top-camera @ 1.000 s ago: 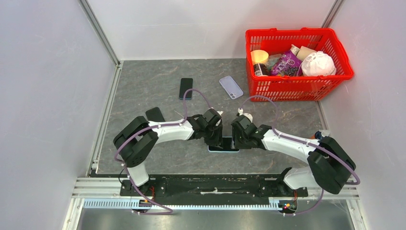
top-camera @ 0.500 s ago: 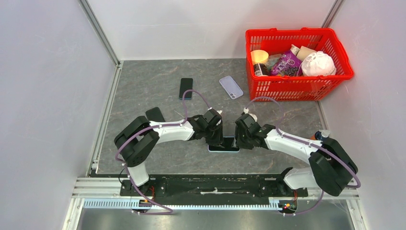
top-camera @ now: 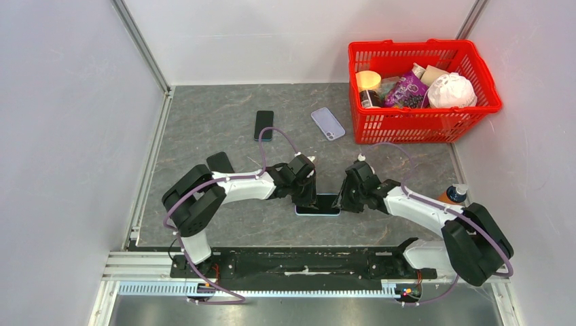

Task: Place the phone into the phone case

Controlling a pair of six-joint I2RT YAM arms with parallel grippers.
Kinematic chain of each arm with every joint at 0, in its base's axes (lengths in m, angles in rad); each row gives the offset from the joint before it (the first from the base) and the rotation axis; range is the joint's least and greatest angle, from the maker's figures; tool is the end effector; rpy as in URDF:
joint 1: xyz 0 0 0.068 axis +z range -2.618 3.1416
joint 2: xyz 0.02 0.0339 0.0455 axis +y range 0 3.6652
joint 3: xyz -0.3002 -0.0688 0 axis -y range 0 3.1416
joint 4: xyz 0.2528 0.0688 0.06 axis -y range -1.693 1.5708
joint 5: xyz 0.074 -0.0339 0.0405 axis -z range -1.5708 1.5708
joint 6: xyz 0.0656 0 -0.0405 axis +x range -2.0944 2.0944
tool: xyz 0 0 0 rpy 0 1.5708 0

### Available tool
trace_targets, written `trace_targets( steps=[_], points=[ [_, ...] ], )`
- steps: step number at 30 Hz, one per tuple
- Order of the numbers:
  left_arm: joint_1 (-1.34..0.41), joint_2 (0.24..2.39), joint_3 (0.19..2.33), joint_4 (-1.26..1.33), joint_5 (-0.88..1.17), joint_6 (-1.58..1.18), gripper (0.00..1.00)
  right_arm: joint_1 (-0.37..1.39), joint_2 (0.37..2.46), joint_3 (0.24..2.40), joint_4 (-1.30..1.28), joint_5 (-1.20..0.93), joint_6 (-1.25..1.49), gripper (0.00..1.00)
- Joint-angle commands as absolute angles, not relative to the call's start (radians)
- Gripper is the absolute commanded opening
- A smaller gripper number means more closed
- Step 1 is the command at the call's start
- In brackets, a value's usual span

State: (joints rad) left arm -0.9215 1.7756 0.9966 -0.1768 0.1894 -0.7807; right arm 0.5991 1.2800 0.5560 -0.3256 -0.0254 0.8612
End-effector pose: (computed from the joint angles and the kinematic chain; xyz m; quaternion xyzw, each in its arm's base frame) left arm 0.2217 -0.3125 0.1595 0.0953 0.9445 -0.2860 0.1308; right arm 0.1911 0.1325 0.1575 0.1230 0.9583 0.1810 0.1838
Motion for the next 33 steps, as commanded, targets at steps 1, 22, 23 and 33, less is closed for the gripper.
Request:
trace_targets(
  steps=[1, 22, 23, 33],
  points=[
    [-0.923, 1.809, 0.962, -0.267, 0.097, -0.767, 0.13, 0.594, 1.321, 0.477, -0.386, 0.013, 0.886, 0.3],
    [-0.908, 1.825, 0.966, -0.27, 0.092, -0.758, 0.13, 0.894, 1.647, 0.557, -0.305, 0.095, 1.013, 0.0],
    [-0.908, 1.825, 0.965, -0.272, 0.091, -0.756, 0.13, 0.892, 1.637, 0.557, -0.313, 0.102, 1.012, 0.0],
    [-0.899, 1.818, 0.951, -0.275, 0.09, -0.75, 0.13, 0.637, 1.354, 0.426, -0.312, -0.067, 0.954, 0.37]
  ],
)
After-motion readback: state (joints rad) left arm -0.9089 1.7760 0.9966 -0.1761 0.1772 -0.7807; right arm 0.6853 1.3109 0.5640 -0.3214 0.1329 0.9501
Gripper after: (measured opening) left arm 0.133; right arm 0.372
